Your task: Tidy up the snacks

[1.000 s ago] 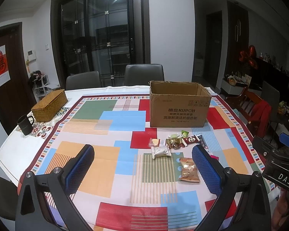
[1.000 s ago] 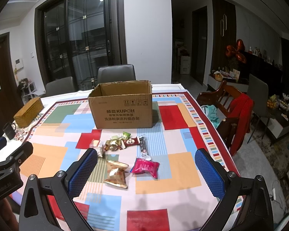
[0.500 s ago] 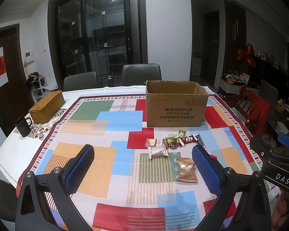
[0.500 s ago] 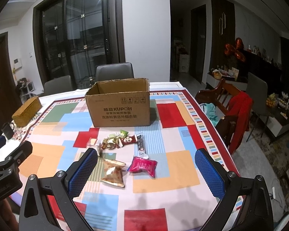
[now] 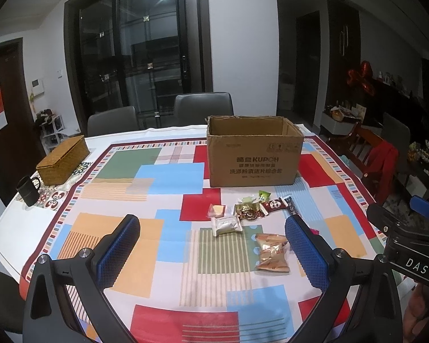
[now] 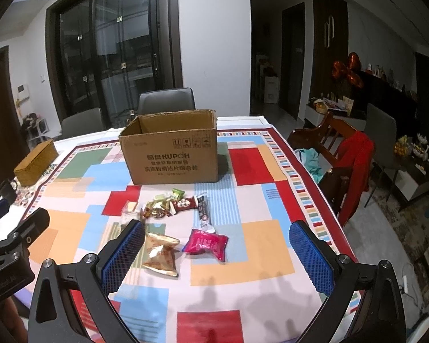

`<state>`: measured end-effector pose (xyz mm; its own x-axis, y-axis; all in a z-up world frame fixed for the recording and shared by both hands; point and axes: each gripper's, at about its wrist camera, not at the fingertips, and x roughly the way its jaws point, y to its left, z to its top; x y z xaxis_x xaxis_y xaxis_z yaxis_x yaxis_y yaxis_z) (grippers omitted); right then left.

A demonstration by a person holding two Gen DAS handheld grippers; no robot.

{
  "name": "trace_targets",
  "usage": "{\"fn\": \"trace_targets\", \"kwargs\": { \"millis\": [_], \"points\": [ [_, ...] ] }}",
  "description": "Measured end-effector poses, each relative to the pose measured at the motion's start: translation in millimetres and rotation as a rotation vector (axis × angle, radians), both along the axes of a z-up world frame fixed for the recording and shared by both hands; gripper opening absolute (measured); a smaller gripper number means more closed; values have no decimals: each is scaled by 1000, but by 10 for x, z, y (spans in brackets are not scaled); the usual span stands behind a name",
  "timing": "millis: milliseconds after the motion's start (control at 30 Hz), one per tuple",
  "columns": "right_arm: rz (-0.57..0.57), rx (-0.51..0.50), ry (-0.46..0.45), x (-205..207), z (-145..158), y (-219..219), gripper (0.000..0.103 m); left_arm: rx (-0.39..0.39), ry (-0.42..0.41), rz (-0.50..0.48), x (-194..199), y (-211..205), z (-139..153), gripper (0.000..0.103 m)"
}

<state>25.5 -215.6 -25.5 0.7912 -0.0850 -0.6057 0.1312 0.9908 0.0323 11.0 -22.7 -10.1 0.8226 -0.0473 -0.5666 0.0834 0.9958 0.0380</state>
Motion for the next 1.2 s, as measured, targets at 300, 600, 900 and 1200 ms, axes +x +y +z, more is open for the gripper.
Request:
{"fn": "trace_targets", "kwargs": {
  "millis": [300,600,900,1200],
  "points": [
    [9,-19,25,118,-188,-106,102,20,25,-41,115,-199,-222,103],
    [61,-49,75,303,-523,-207,102,46,79,-99,288,-476,-591,103],
    [149,-81,121,569,-863,-312,100,74,135,-156,511,-745,-939,101],
    [314,-148,169,851,-1225,-351,96,121,213,-164,713,-928,-1331,99]
  ]
}}
